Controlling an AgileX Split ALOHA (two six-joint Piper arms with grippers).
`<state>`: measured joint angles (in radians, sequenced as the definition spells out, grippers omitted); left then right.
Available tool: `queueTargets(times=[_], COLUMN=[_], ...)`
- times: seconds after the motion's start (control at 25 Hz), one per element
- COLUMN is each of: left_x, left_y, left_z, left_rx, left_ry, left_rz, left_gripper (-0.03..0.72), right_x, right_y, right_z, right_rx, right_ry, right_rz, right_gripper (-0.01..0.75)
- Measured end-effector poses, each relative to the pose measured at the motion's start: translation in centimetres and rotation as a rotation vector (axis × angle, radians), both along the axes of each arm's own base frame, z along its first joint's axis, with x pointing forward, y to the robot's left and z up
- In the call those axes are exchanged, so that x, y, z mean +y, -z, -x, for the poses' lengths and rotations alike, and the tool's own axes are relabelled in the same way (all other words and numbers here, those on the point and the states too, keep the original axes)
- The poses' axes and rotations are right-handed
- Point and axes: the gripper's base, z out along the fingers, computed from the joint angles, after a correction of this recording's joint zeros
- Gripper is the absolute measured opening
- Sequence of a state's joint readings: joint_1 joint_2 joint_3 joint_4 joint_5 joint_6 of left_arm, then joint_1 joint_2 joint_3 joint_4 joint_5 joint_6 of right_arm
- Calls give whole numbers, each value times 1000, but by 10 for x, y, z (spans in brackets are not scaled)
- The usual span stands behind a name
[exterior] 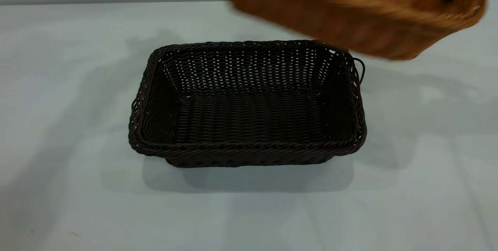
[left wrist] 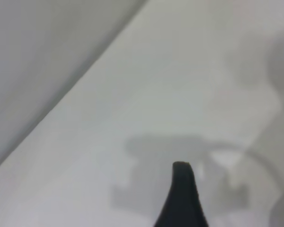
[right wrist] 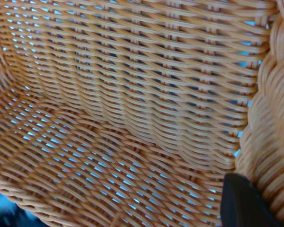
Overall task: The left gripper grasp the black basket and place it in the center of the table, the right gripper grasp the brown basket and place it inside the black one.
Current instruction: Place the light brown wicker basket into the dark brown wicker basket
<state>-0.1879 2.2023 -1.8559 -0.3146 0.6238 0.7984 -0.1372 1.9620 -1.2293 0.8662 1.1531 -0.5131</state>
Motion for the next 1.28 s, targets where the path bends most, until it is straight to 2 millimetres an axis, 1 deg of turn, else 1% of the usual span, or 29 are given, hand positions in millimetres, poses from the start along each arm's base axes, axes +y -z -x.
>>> queueTargets(times=[0.12,0.16,0.28,0.36,0.44,0.56,0.72,0.84,1.08,1.2,1.28], left_x=[17,20,24,24,24,23,23,23,23,23,23], left_y=[0,0,1,1,1,1,1,1,1,1,1], left_z=[-3,-3,-3,-3,-3,-3,-2,-2,-2,-2,-2], left_rx=[12,15,19,23,27,30,31,31,32,33,33], left_ry=[-39,-45,-52,-51,-50,-49,-49,-49,-50,-52,-52], left_rz=[2,3,3,3,2,2,2,2,3,4,4], left_gripper=[521,521,521,521,521,521,521,521,521,521,521], right_x=[43,58,92,109,120,121,114,114,113,112,112], right_y=[2,3,6,9,10,15,33,44,52,56,56], right_z=[5,7,13,16,16,11,6,5,5,6,6], right_rx=[23,24,6,-26,-61,-67,-22,3,31,37,34], right_ry=[-107,-142,-214,-236,-237,-190,-153,-151,-144,-154,-157], right_rz=[30,44,105,148,173,186,201,208,219,235,237], right_gripper=[69,69,69,69,69,69,69,69,78,125,206])
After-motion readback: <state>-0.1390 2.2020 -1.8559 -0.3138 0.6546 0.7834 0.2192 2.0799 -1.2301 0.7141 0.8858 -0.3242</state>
